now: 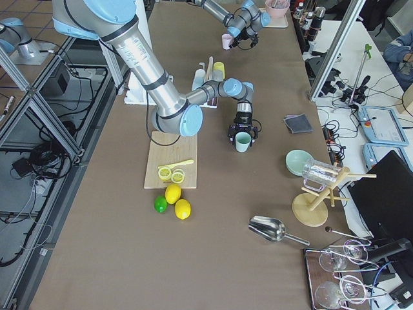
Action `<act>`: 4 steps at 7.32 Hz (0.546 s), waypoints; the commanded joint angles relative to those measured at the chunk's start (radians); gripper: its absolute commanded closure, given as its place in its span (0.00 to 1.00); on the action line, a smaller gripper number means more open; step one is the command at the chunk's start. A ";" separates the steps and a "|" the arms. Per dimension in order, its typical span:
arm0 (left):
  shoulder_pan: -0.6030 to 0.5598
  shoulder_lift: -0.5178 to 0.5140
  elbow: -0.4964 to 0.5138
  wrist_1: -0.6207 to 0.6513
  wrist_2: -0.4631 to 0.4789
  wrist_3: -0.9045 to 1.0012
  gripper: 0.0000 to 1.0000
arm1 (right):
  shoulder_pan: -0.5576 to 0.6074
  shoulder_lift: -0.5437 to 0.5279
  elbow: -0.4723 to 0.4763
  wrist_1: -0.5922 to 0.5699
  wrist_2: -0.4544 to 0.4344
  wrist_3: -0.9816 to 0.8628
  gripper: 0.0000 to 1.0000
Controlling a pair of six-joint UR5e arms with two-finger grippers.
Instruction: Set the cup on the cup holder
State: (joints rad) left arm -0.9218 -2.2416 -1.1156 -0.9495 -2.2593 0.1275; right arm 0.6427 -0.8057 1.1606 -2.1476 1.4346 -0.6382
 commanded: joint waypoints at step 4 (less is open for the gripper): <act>0.024 -0.015 0.046 0.051 0.050 0.011 0.03 | 0.005 -0.059 0.073 0.006 -0.020 0.000 0.46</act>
State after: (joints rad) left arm -0.8986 -2.2547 -1.0726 -0.9118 -2.2099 0.1363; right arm 0.6448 -0.8575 1.2192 -2.1425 1.4249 -0.6375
